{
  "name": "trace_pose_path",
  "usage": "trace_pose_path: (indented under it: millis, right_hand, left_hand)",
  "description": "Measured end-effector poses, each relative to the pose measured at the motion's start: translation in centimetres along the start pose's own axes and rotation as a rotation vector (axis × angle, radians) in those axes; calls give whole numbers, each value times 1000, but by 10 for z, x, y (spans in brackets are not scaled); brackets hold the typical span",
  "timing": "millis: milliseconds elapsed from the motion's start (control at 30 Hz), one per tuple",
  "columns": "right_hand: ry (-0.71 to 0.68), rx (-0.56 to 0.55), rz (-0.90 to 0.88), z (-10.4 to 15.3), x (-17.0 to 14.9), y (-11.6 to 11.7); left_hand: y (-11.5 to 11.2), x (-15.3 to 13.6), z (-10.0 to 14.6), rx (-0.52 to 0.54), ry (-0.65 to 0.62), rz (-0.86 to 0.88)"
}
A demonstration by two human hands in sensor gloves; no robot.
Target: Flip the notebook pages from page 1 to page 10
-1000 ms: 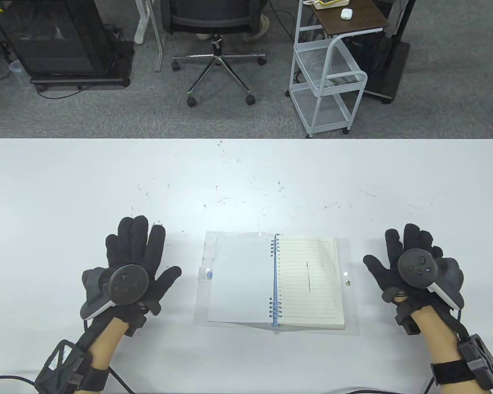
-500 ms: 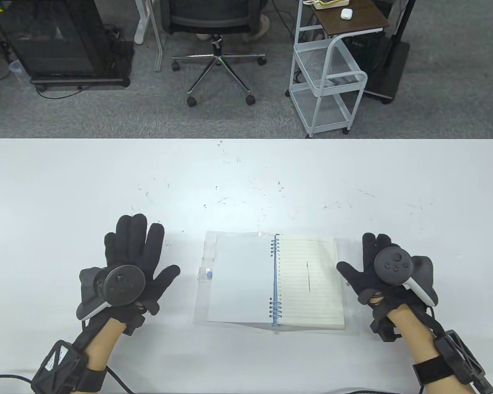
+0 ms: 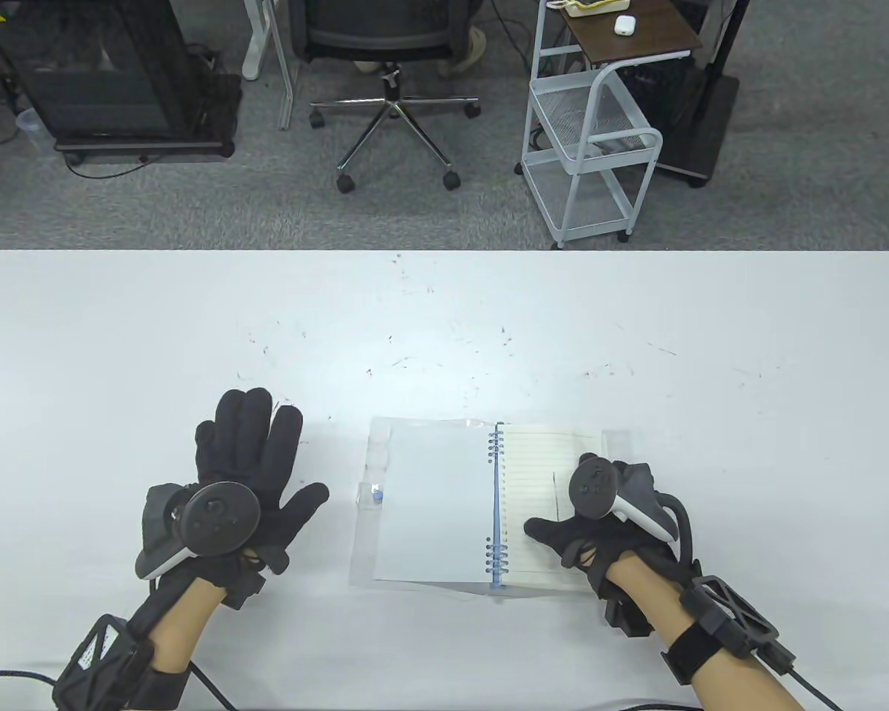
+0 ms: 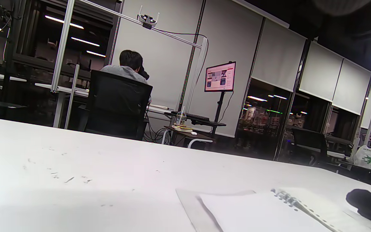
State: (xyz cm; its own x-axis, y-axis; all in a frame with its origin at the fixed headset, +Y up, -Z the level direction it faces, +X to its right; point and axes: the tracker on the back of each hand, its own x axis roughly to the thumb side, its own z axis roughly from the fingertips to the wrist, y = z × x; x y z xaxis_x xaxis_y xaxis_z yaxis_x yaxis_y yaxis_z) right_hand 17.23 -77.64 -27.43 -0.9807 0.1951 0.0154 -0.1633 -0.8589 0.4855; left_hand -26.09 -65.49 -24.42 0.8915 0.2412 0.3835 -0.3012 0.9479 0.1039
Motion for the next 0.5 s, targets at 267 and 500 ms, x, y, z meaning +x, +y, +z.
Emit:
trace_pose_path:
  millis: [267, 500]
  right_hand:
    - [25, -63, 12, 1, 6, 7]
    - [-2, -165, 60, 9, 21, 6]
  left_hand:
    - [-2, -1, 0, -19, 13, 16]
    - [-2, 0, 0, -18, 13, 18]
